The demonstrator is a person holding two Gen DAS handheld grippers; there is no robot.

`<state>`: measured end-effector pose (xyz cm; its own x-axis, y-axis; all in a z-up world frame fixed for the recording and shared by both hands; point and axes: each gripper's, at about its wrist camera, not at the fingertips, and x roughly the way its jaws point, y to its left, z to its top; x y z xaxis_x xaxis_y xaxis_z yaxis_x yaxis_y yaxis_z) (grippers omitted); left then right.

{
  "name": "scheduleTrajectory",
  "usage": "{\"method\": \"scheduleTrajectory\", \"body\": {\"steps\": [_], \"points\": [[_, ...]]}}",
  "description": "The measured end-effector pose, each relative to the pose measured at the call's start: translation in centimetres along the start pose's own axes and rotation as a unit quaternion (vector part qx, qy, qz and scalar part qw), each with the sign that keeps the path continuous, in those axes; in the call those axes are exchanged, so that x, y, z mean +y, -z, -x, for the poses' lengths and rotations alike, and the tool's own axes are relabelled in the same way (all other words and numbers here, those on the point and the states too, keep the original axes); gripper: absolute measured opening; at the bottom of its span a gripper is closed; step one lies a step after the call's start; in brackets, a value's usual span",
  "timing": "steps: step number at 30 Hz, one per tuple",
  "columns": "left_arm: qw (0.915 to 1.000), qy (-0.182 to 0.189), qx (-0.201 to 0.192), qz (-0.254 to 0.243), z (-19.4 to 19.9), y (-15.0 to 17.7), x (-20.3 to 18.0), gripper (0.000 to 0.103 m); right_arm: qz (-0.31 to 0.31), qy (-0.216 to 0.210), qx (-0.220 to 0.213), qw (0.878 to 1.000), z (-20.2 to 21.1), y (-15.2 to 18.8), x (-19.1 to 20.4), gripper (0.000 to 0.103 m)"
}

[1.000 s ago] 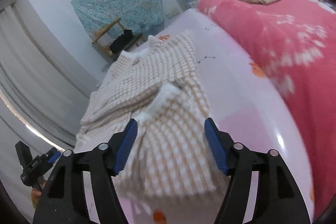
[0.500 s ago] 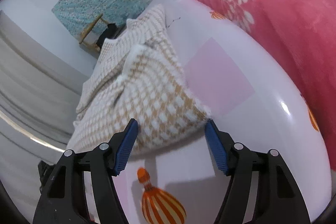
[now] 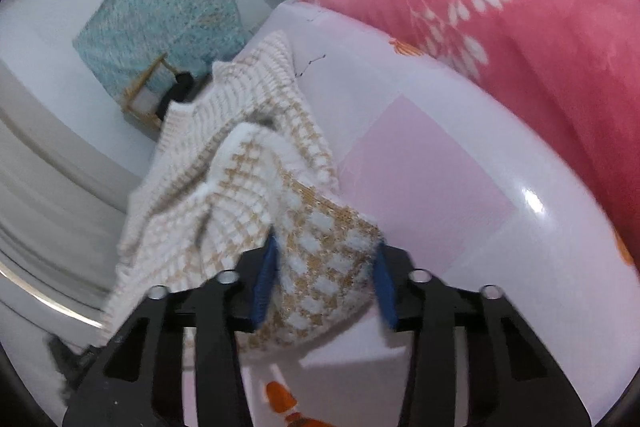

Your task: Fold large clothes

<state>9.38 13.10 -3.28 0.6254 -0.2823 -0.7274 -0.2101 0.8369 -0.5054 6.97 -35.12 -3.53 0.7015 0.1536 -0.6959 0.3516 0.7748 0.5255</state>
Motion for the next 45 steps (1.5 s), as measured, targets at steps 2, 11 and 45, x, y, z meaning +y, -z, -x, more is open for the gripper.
{"method": "scheduleTrajectory", "body": {"steps": [2,11,45], "points": [[0.9966,-0.034,-0.035,-0.066,1.3,0.6,-1.9,0.010,0.035,0.021,-0.019,0.999,1.2,0.0,1.3,0.022],[0.9727,-0.036,-0.119,-0.196,10.5,2.5,-5.0,0.008,0.108,-0.003,-0.088,0.990,11.2,0.0,4.1,0.008],[0.9395,0.067,0.110,-0.317,2.6,9.3,-7.4,0.041,0.291,0.007,0.190,0.938,1.4,8.7,7.8,0.041]]}}
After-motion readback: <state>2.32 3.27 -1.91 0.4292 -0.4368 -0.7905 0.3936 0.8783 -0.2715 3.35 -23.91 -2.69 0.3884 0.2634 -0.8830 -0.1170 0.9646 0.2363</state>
